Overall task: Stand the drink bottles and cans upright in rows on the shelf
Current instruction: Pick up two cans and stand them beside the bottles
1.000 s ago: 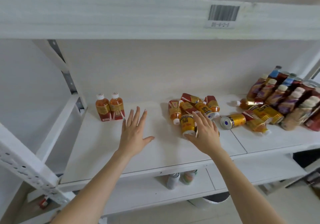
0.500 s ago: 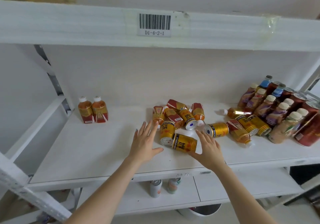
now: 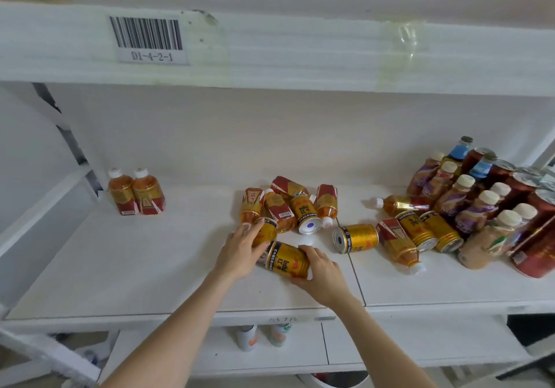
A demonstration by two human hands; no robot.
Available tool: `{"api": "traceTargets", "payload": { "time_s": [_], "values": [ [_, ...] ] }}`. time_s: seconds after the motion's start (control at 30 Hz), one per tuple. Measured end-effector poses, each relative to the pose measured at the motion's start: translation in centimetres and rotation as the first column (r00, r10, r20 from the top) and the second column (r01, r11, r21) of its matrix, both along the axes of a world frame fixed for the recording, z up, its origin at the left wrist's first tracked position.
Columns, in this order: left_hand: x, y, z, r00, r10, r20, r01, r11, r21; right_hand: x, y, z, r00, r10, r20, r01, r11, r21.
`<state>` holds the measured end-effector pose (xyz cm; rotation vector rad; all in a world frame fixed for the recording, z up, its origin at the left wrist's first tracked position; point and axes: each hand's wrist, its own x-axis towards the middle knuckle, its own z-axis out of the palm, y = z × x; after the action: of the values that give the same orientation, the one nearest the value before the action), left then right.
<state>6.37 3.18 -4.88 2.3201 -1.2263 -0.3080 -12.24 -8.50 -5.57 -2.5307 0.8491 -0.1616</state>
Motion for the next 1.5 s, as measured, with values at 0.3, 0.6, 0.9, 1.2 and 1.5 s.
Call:
{"api": "traceTargets", "payload": {
  "time_s": [0.3,0.6,0.9,1.2,1.5],
  "values": [
    [-1.5,-2.2,-1.4,0.958,0.179,-0.225,-0.183,0.983,0.005,-1.9,-3.6,-0.6,0.993,0.045,0.107,-0.057,0.992,0.113],
    [-1.3,-1.4,-0.5,0.962,0.158,-0.224,-0.190,0.974,-0.126,-3.6,-6.3,0.6,0.949,-0.076,0.307,-0.015,0.958,0.285],
    [-0.8,-1.3,3.0,0.957,0.059,-0.284,-0.093,0.990,-0.109,-3.3,-6.7,1.6,0.919,-0.132,0.371,-0.015,0.930,0.368],
    [-1.8,-1.8,2.2,0.950,0.030,-0.311,-0.078,0.987,-0.143,-3.7,-6.1,0.8,0.913,-0.151,0.379,-0.018,0.914,0.406],
    [-3.2,-1.1,1.6,0.932,0.167,-0.322,-0.246,0.944,-0.222,-3.6,-5.8,0.9,0.900,-0.252,0.355,0.077,0.895,0.440]
  ]
}}
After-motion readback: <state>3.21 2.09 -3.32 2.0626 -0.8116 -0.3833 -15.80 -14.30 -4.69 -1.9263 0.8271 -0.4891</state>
